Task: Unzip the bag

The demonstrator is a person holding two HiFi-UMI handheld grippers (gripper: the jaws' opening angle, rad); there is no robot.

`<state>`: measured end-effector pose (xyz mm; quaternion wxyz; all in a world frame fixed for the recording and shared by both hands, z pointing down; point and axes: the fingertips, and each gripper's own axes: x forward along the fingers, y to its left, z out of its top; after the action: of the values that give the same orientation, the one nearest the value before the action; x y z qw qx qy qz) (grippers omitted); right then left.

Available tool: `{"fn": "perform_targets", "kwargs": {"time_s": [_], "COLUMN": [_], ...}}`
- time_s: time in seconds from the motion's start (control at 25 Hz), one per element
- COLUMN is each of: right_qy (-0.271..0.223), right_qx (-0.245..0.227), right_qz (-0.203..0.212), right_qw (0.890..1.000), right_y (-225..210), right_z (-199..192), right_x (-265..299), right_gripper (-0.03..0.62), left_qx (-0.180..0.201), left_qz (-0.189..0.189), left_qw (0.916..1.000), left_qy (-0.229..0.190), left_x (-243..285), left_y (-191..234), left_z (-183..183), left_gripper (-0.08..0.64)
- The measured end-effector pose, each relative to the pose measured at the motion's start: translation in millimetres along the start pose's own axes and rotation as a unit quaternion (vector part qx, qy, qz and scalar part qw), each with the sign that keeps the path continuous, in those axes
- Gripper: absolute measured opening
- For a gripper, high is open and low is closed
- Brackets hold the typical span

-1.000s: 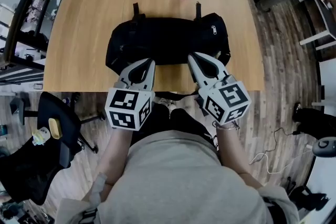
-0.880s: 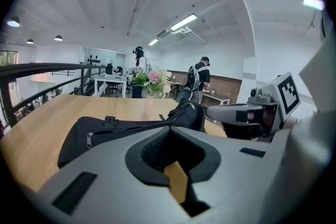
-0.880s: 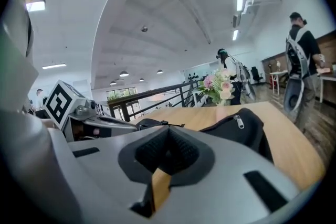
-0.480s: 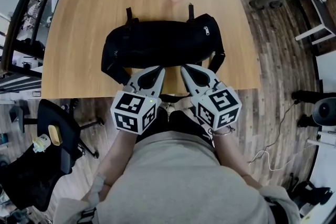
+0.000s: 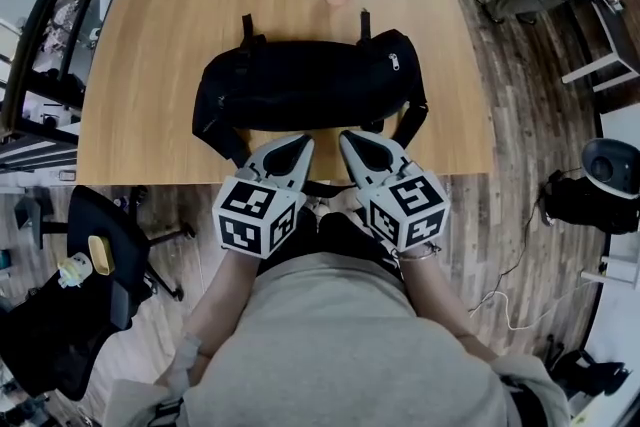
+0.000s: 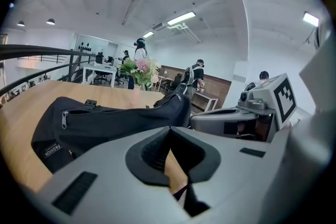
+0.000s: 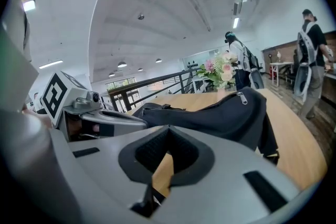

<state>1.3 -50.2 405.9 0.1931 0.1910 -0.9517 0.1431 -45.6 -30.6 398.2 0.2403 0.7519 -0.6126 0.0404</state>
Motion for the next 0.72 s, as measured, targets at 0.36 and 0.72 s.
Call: {"fn": "perform_targets", "kwargs": {"time_s": [0.36,0.72], "right_qy": [-0.017,-0.018], "right_qx": [0.012,0.004], "right_qz": [-0.002,0.002], "right_qw": [1.0,1.0], "right_y": [-3,0], "right_z": [9,12], "right_x": [0,-1], "right_gripper": [0.006,0.006], "left_qx": [0.0,0.006], "left_qz": [0.014,0.016], "left_qw": [0.9999,0.9998], "left_qy": [-0.005,-0.008], "left_x": [-2,-3], "left_y": [6,7], "left_z": [-1,4], "left_gripper": [0.018,0.018]}}
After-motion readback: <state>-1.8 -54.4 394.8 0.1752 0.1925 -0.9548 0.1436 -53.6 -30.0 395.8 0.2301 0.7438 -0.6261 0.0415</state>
